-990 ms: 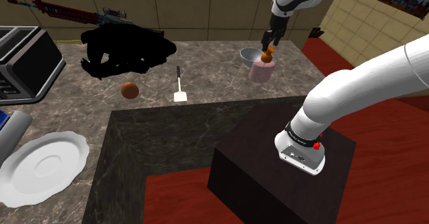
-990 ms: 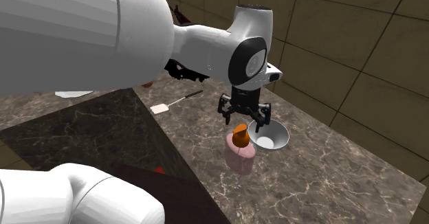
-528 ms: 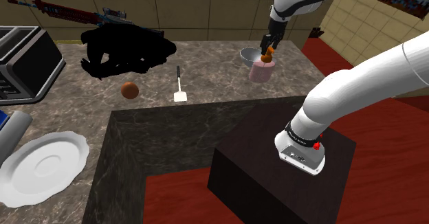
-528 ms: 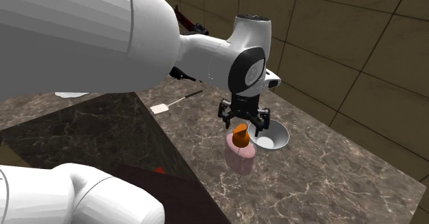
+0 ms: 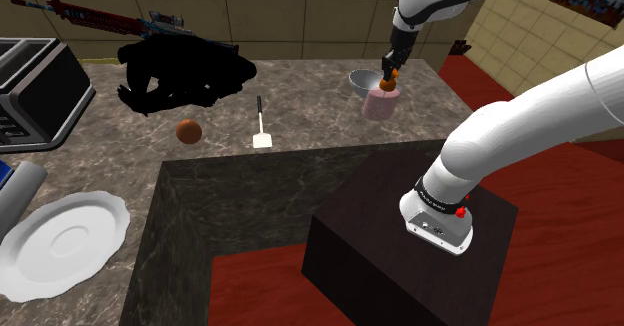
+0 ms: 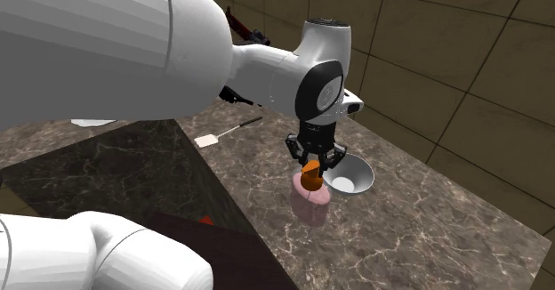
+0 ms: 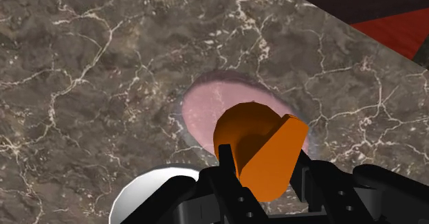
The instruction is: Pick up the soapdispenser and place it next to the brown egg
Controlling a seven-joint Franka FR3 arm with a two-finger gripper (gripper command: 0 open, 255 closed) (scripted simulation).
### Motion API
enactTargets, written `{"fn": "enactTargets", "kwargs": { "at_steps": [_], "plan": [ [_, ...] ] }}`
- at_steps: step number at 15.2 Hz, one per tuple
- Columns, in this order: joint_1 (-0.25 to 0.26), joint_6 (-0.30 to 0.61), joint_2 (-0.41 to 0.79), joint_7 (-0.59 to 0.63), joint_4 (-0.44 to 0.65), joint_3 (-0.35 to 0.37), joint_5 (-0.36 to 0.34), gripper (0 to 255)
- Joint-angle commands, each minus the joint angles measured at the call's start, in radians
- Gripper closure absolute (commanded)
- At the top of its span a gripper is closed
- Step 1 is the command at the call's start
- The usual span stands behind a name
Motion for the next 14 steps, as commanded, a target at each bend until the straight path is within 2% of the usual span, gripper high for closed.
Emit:
{"fn": "enactTargets", "kwargs": {
  "at_steps": [1, 6, 14],
  "plan": [
    [0.0, 0.0, 0.001, 0.0, -0.001, 0.0, 0.0, 255],
    [0.0, 0.0, 0.001, 0.0, -0.001, 0.0, 0.0, 255],
    [0.001, -0.121, -0.045, -0.001, 0.075, 0.024, 0.01, 255]
  ]
}}
